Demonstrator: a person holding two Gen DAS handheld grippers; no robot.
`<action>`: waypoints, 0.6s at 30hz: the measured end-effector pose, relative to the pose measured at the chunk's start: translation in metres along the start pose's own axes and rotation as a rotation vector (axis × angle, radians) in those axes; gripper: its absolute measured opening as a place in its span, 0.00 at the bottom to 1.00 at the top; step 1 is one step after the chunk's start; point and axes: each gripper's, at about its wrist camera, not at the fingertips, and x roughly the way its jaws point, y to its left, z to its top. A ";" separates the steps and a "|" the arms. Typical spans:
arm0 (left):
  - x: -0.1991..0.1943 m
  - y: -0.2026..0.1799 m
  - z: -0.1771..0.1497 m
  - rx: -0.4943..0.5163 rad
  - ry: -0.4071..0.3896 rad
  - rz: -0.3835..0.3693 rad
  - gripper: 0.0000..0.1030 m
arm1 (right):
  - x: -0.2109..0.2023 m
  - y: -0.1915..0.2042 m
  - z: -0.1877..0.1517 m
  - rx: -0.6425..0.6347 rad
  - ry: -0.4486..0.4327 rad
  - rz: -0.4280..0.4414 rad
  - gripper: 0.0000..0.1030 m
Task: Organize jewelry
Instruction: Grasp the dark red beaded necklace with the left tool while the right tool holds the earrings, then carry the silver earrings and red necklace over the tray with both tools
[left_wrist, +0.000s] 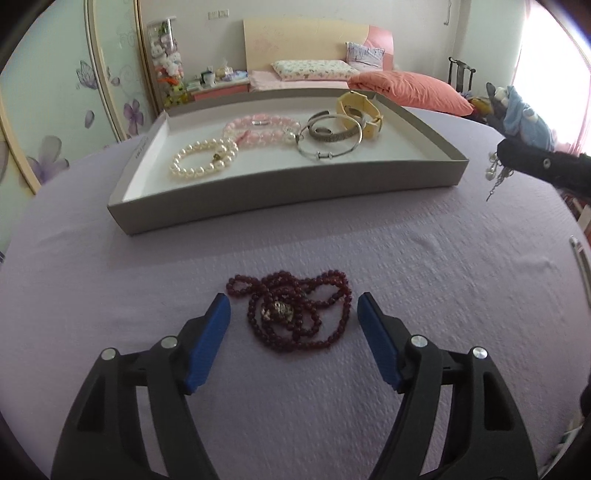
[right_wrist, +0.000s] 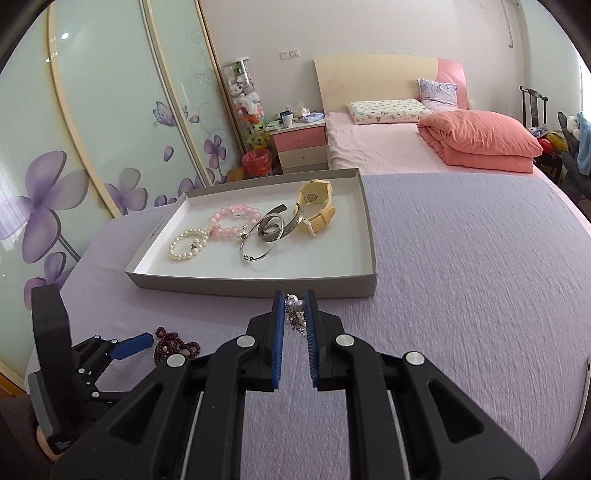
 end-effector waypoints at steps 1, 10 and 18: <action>0.000 0.000 0.000 0.002 -0.002 0.002 0.70 | 0.000 0.000 0.000 0.000 -0.001 0.000 0.11; -0.002 -0.007 0.004 0.026 -0.029 -0.008 0.28 | 0.002 -0.001 0.002 0.008 0.000 0.013 0.11; -0.012 0.007 0.007 0.005 -0.059 -0.068 0.12 | -0.004 0.002 0.006 0.007 -0.025 0.021 0.11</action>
